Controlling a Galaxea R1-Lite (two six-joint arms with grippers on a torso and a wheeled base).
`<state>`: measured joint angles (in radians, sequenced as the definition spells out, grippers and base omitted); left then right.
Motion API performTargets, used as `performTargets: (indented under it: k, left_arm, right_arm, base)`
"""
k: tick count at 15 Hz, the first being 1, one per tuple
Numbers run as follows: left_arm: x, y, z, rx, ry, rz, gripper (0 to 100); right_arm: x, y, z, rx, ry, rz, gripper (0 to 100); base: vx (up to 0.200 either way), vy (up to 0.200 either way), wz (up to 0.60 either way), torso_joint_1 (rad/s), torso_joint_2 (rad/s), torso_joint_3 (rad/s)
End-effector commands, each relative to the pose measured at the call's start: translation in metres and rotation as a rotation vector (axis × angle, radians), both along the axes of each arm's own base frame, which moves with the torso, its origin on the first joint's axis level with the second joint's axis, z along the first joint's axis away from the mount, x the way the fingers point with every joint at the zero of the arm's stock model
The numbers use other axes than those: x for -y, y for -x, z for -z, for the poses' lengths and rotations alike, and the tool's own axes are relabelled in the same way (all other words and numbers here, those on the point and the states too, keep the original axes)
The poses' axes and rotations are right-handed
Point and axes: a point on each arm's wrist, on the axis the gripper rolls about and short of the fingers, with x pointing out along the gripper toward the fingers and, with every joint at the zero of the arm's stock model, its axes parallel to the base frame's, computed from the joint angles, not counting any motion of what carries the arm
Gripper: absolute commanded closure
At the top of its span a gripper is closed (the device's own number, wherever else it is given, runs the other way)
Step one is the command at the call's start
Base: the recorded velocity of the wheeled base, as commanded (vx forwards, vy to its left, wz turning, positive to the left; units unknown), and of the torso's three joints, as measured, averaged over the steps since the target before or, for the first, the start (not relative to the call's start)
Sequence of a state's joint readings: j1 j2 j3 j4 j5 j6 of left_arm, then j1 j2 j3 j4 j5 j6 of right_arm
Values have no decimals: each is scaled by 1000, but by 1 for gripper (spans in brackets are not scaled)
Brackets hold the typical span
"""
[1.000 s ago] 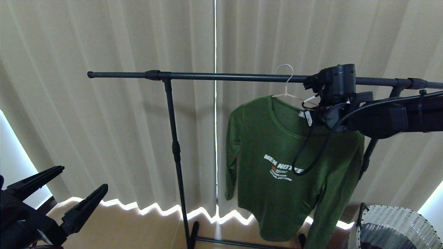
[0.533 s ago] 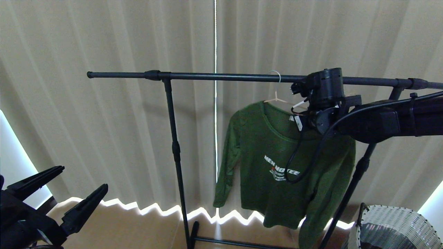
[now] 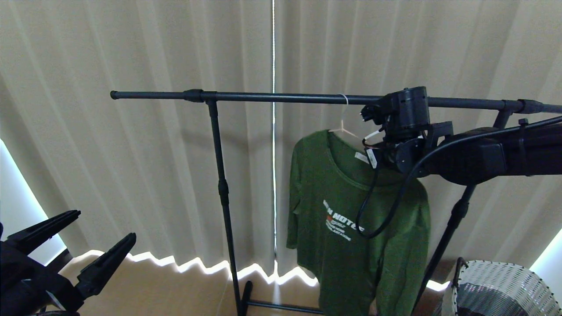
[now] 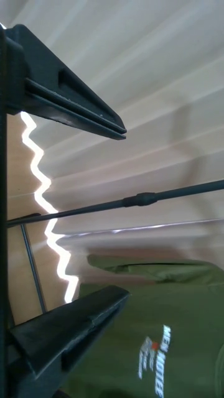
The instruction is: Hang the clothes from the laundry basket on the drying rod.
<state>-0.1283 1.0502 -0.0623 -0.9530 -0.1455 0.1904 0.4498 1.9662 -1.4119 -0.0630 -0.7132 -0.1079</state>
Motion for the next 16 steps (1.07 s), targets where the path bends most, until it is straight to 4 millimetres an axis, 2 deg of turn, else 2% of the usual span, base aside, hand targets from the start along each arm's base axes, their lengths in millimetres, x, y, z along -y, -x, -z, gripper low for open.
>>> performTargets:
  k: [1, 4, 7, 13, 16]
  left_arm:
    - [0, -1, -1, 2, 2, -4, 0]
    - [0, -1, -1, 4, 1, -4, 0]
    - [0, -1, -1, 1, 0, -4, 0]
    - [0, -1, 0, 0, 0, -4, 0]
    - [0, -1, -1, 5, -1, -4, 0]
  right_arm:
    - [2, 5, 0, 0, -13, -3, 0]
    - [5, 14, 2, -23, -83, -68, 0]
    - [5, 24, -6, -39, -188, -204, 0]
    - [4, 23, -4, 41, -260, -264, 0]
    - [13, 41, -24, 113, -292, -271, 0]
  base:
    - [0, 0, 0, 0, 0, 0]
    - [0, 0, 0, 0, 0, 0]
    - [0, 0, 0, 0, 0, 0]
    - [0, 0, 0, 0, 0, 0]
    - [0, 0, 0, 0, 0, 0]
